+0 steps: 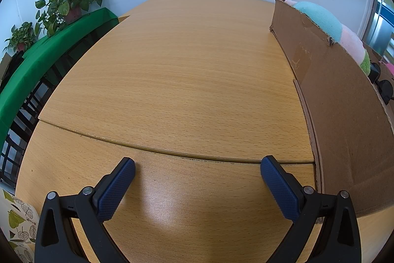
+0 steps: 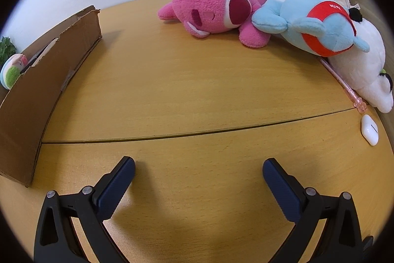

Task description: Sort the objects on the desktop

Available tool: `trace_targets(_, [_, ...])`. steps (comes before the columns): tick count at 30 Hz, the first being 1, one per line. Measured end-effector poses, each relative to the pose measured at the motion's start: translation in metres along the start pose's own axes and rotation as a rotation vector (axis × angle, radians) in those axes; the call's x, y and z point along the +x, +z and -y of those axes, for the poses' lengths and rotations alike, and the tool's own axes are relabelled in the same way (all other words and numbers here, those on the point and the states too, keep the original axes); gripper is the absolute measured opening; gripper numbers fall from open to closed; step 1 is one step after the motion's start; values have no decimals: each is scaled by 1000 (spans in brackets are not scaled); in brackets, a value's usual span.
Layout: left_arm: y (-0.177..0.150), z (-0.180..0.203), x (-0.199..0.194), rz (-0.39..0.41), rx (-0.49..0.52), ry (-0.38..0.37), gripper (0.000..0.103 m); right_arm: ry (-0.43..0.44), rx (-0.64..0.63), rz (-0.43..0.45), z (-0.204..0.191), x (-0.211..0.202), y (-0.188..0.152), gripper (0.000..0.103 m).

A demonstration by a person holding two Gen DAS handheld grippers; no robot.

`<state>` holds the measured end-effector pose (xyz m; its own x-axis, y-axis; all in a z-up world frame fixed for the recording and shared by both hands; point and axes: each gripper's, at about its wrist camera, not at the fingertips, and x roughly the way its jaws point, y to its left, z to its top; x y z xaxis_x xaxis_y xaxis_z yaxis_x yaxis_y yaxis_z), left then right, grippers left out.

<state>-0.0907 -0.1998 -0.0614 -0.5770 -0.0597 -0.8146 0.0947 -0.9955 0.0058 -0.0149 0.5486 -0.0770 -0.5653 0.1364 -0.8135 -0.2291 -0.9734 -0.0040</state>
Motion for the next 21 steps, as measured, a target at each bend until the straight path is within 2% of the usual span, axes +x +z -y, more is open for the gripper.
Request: trace_targets(21, [0, 0, 0, 1, -1, 0, 103, -1, -1, 0, 2, -3, -1, 103])
